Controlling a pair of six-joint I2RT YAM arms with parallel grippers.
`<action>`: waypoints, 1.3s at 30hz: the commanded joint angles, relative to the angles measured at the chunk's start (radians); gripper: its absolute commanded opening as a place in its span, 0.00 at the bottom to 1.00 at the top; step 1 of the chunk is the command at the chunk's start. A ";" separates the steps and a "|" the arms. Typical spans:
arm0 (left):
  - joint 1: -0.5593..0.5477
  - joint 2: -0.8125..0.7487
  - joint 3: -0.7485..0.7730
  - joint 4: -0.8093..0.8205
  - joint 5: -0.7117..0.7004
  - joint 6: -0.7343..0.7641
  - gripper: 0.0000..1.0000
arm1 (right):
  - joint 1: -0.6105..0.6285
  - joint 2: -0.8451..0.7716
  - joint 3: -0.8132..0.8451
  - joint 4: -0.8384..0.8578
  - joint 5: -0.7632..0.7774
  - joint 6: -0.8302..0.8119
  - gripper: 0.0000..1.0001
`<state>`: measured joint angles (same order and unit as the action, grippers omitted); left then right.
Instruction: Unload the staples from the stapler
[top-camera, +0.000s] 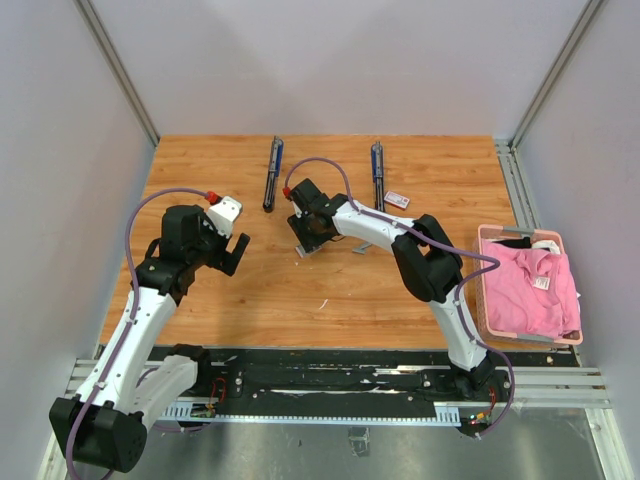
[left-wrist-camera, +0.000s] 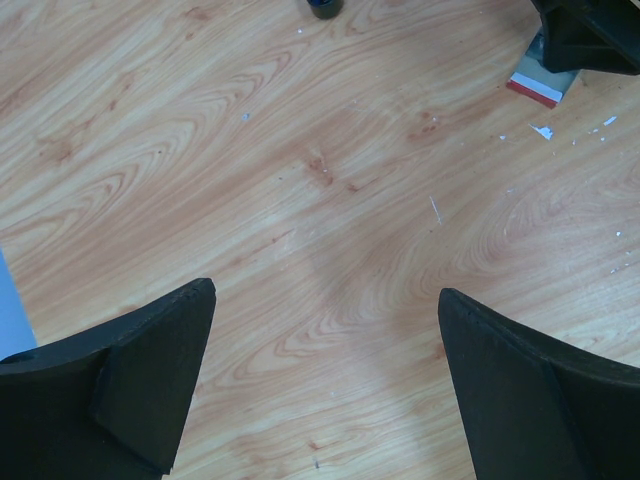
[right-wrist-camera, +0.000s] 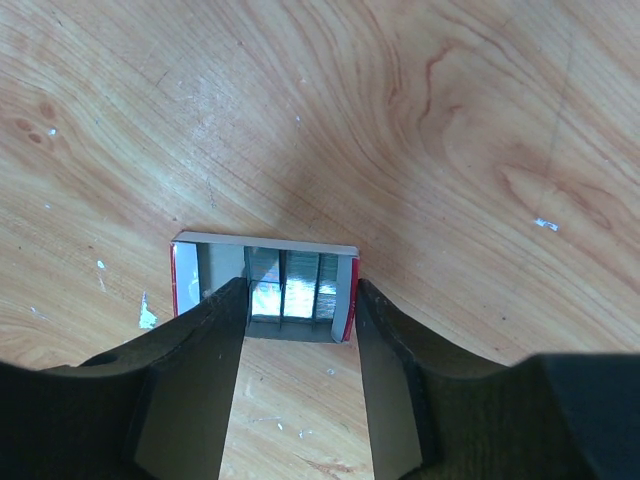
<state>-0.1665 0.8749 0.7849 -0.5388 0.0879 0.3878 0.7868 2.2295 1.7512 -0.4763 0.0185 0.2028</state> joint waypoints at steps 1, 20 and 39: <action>0.004 -0.014 -0.007 0.023 0.006 0.008 0.98 | -0.007 0.008 0.022 -0.018 0.023 0.001 0.48; 0.004 -0.011 -0.006 0.022 0.007 0.008 0.98 | -0.007 0.014 0.060 -0.028 0.023 -0.008 0.67; 0.004 -0.013 -0.008 0.023 0.007 0.010 0.98 | -0.008 0.053 0.099 -0.048 0.058 -0.020 0.60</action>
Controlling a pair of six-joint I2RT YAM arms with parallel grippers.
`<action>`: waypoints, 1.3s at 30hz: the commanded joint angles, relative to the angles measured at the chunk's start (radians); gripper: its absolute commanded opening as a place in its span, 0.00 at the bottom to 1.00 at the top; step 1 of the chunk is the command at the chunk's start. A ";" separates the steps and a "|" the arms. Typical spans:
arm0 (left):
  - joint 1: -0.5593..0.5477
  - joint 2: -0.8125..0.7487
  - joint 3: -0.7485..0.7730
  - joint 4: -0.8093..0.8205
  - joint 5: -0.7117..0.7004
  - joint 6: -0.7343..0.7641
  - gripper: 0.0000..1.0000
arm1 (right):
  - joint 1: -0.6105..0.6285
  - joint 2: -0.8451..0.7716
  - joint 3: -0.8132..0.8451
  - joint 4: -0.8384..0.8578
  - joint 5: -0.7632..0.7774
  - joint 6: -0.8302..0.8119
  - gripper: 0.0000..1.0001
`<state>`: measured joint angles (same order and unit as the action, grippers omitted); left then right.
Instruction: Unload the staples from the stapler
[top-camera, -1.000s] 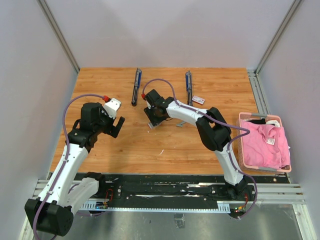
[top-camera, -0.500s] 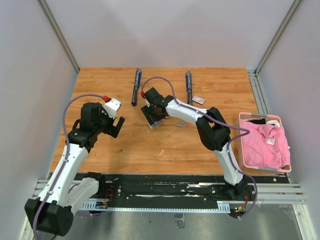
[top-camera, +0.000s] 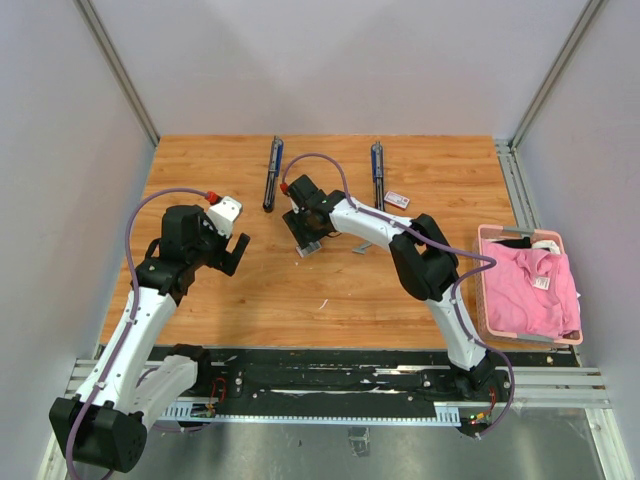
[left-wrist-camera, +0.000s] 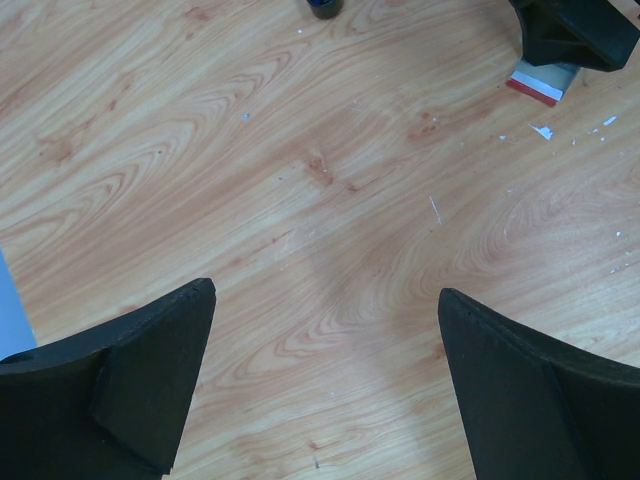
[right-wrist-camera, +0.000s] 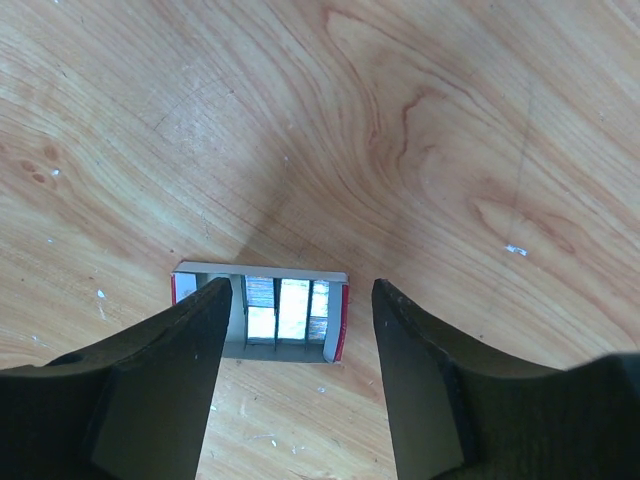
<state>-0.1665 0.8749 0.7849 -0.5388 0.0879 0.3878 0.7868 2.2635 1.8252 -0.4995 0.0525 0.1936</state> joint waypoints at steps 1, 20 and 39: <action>0.004 -0.013 -0.008 0.023 0.007 0.009 0.98 | -0.008 0.019 0.025 -0.025 0.024 -0.012 0.59; 0.004 -0.013 -0.009 0.024 0.005 0.009 0.98 | -0.008 0.002 -0.003 -0.025 0.003 -0.008 0.61; 0.004 -0.011 -0.008 0.023 0.006 0.008 0.98 | -0.008 -0.028 -0.041 -0.022 0.000 -0.009 0.56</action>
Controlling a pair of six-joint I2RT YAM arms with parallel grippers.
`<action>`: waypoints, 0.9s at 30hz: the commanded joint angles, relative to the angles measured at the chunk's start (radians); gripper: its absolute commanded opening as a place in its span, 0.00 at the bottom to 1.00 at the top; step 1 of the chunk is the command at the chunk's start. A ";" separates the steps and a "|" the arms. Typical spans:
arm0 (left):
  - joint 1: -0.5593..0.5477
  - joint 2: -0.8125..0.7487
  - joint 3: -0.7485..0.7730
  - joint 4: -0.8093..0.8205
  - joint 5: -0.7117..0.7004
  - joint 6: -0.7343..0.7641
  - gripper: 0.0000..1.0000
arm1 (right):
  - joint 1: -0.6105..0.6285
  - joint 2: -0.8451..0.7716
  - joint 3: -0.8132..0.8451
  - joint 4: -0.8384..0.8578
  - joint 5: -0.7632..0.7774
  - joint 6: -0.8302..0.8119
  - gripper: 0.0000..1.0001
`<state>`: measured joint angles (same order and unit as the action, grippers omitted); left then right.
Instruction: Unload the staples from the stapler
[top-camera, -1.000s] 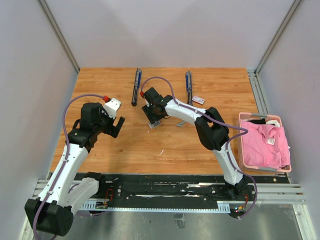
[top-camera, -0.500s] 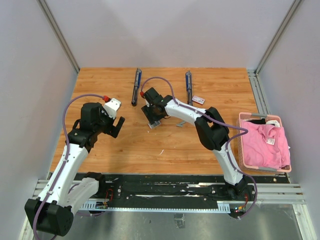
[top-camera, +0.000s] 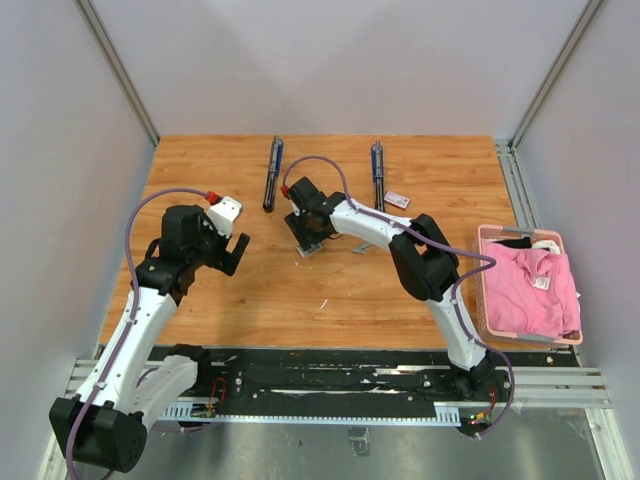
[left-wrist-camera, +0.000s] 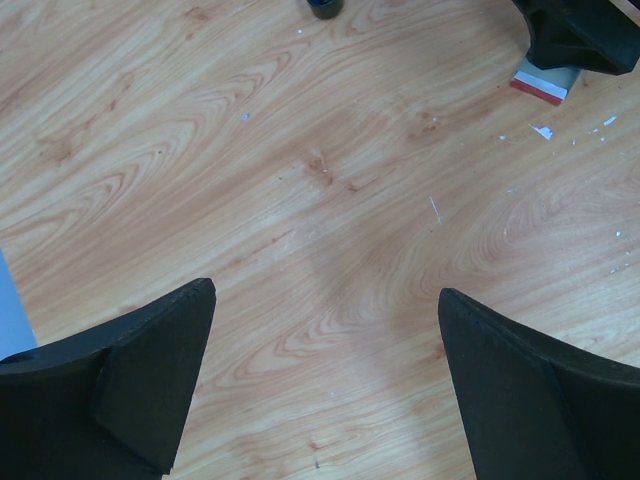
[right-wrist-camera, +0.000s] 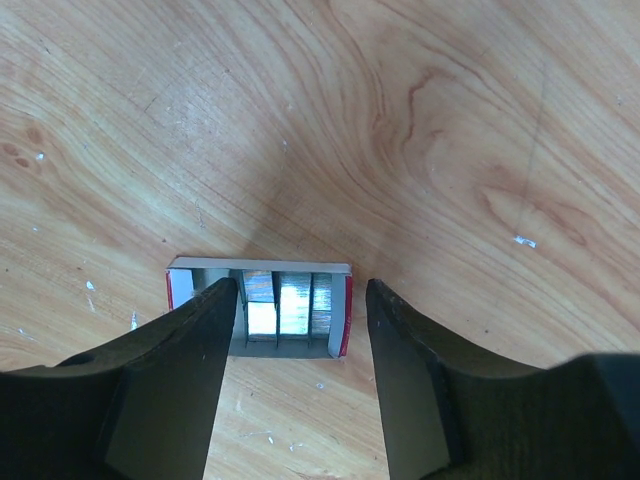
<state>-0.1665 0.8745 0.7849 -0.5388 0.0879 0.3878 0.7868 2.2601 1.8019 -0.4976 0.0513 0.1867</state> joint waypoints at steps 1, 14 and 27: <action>0.004 -0.010 -0.009 0.023 0.006 0.008 0.98 | -0.008 -0.025 -0.018 -0.024 0.003 -0.002 0.55; 0.004 -0.009 -0.008 0.024 0.006 0.008 0.98 | -0.007 -0.024 -0.016 -0.024 0.007 -0.001 0.43; 0.004 -0.008 -0.008 0.023 0.006 0.009 0.98 | -0.008 -0.019 0.002 -0.026 0.009 -0.003 0.53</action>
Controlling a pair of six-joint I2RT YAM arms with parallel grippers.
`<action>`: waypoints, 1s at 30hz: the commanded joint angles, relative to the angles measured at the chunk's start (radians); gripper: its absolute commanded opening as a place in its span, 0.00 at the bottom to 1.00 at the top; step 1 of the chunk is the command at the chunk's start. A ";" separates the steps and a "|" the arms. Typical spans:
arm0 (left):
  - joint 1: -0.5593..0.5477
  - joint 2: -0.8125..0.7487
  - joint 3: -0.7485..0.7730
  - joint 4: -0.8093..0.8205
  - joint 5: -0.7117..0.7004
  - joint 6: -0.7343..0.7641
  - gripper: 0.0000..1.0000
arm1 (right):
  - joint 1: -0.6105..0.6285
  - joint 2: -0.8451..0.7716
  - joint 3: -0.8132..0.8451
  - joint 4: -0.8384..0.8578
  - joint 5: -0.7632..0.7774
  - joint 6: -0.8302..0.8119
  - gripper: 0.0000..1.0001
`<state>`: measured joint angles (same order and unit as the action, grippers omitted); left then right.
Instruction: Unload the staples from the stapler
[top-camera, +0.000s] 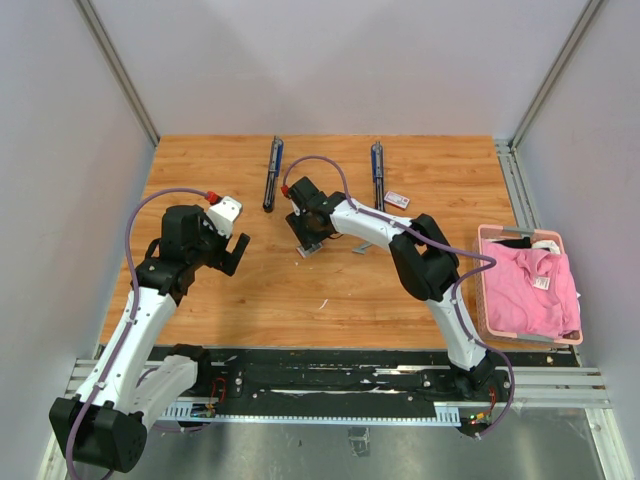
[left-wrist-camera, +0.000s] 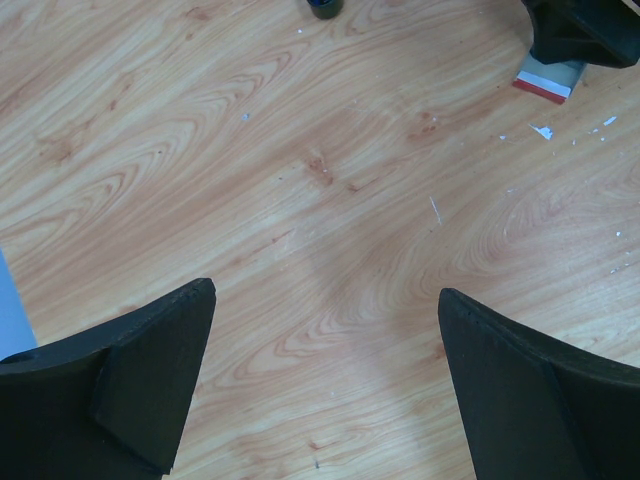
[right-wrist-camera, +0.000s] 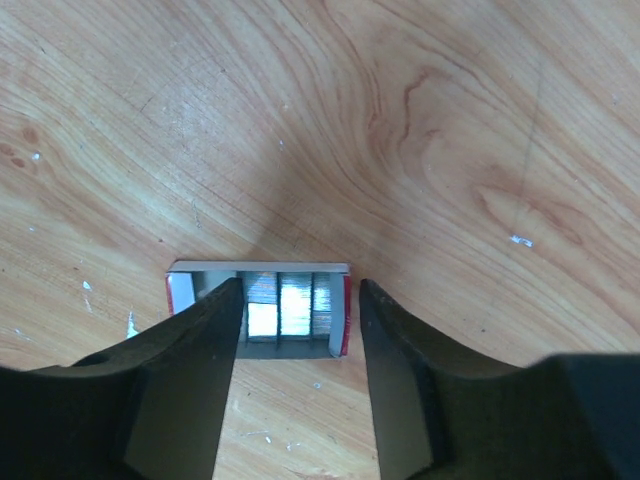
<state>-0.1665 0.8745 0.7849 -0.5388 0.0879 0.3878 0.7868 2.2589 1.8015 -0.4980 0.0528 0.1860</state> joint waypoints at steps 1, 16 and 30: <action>0.004 -0.009 -0.007 0.023 0.006 0.009 0.98 | -0.008 -0.017 0.006 -0.027 0.006 -0.004 0.55; 0.004 -0.012 -0.009 0.023 0.005 0.009 0.98 | -0.009 -0.059 0.027 -0.032 0.008 -0.028 0.62; 0.004 -0.016 -0.006 0.022 0.004 0.008 0.98 | -0.009 -0.082 -0.019 -0.022 -0.022 -0.042 0.63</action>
<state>-0.1665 0.8745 0.7849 -0.5388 0.0879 0.3878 0.7868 2.2147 1.8034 -0.5064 0.0479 0.1547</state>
